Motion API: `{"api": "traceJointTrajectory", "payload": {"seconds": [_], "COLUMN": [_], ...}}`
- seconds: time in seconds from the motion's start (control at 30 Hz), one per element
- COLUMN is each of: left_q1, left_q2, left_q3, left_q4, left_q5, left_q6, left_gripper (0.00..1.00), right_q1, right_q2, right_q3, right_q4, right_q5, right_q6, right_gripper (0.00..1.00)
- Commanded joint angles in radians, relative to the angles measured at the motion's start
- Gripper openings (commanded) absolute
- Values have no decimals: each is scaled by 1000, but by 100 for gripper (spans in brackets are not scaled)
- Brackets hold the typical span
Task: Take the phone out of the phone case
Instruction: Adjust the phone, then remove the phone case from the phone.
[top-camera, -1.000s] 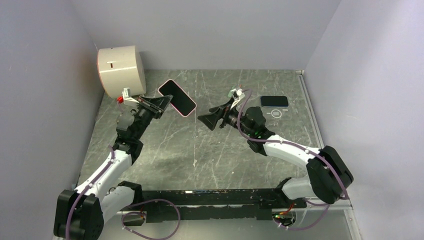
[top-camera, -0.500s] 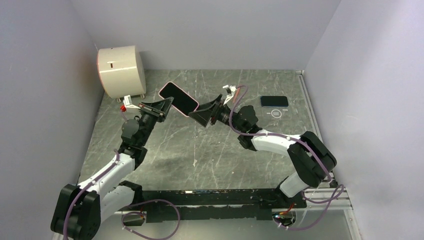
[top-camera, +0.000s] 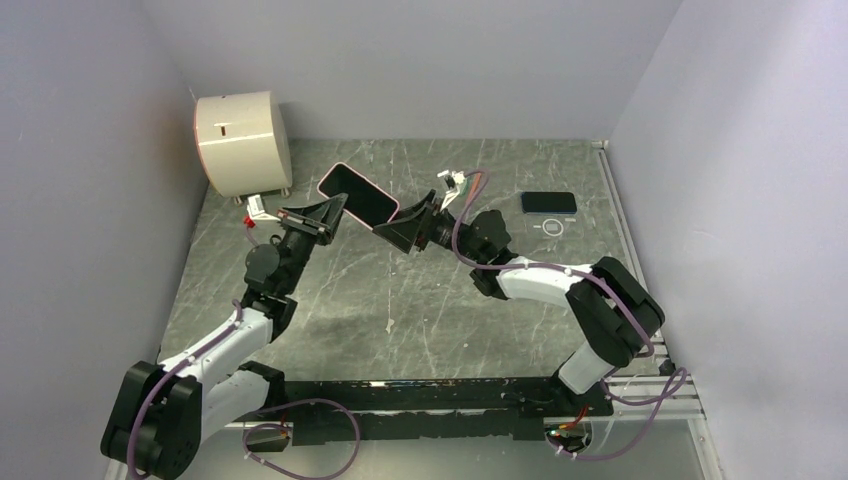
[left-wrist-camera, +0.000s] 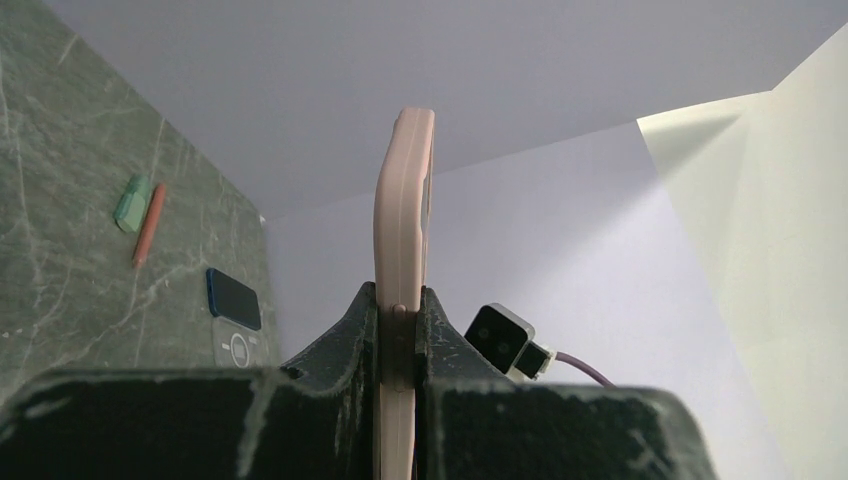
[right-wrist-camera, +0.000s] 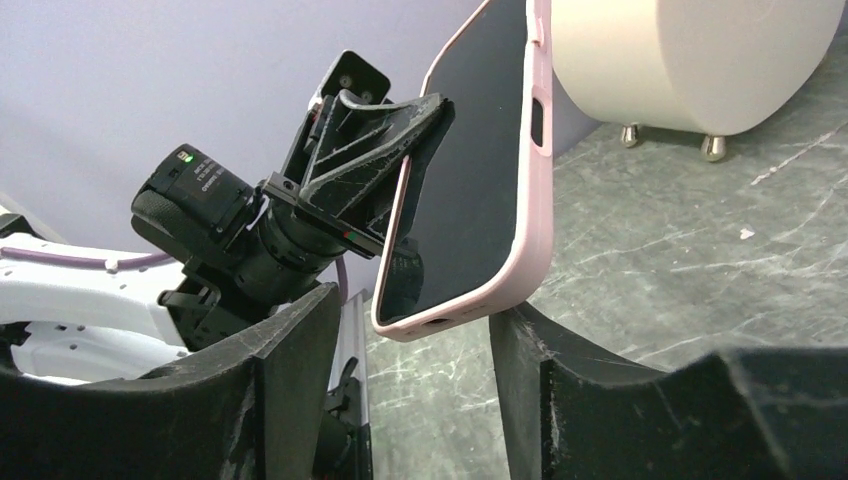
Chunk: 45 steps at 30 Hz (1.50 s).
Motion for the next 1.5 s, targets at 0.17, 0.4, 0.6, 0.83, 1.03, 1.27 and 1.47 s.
{"api": "traceJointTrajectory", "payload": {"seconds": [0.17,0.4,0.6,0.83,1.03,1.27,1.47], "left_q1": [-18,-20,-20,-14,10,28,99], "left_q2": [-17,2,13,41,91,101,76], "left_q3": [-3,-7,11,41,65,91,123], "left_q4": [136,136,93,34,66,74,10], "left_q5": [-42,-35,-15,60,148,231,329], "left_q6": [-45,-75,-88,-119,-149,-142,-66], "left_gripper": [3,3,2,2,2,3,3], "right_q1": [13,18,18,19,15,-11,-43], "right_q2": [17,28,33,18,11,1,-48], "right_q3": [43,40,40,45,60,88,67], "right_q4": [93,111,98,41,-11,-91,-187], "right_q5": [-31,-63,-89,-125,-223,-204,-239], "right_q6": [-18,-66,-158,-363,-555,-638,-627], "right_gripper": [46,34,18,0,0,0,18]}}
